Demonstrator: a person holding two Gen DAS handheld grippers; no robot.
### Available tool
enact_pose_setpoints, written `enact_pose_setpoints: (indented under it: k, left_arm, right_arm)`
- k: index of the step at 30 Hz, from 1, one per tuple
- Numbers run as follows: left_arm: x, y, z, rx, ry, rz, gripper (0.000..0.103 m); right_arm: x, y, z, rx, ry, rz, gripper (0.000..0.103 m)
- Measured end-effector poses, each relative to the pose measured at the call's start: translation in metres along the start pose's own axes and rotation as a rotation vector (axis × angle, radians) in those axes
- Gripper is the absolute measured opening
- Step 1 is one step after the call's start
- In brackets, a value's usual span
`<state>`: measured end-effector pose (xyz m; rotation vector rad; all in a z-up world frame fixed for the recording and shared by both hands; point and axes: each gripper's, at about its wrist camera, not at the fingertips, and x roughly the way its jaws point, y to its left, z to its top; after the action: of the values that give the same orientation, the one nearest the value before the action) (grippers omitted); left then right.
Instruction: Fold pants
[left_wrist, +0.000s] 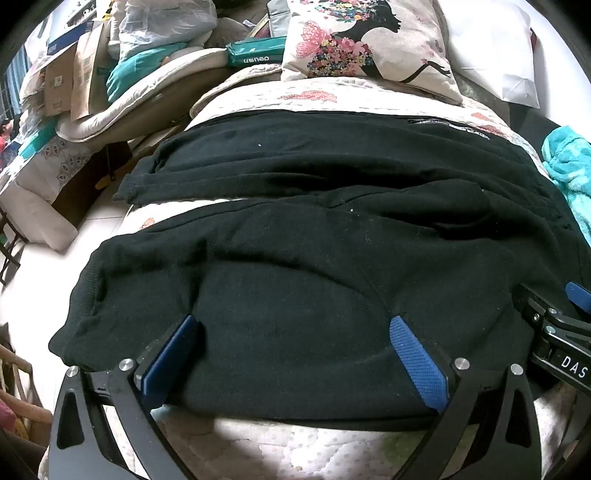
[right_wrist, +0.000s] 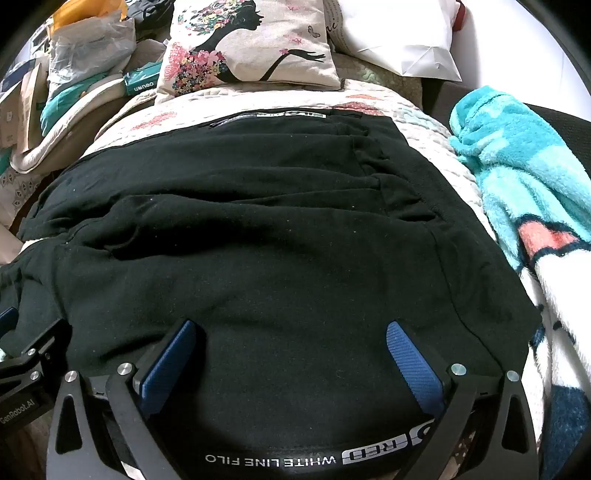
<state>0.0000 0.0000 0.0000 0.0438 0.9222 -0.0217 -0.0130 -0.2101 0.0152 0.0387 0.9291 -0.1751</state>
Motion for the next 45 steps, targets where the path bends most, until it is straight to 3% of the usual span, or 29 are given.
enact_pose_setpoints:
  k: [45]
  left_arm:
    - [-0.001, -0.0005, 0.0036, 0.019, 0.016, -0.025, 0.103]
  right_arm:
    - [0.0008, 0.0005, 0.0001, -0.002, 0.0, -0.003, 0.103]
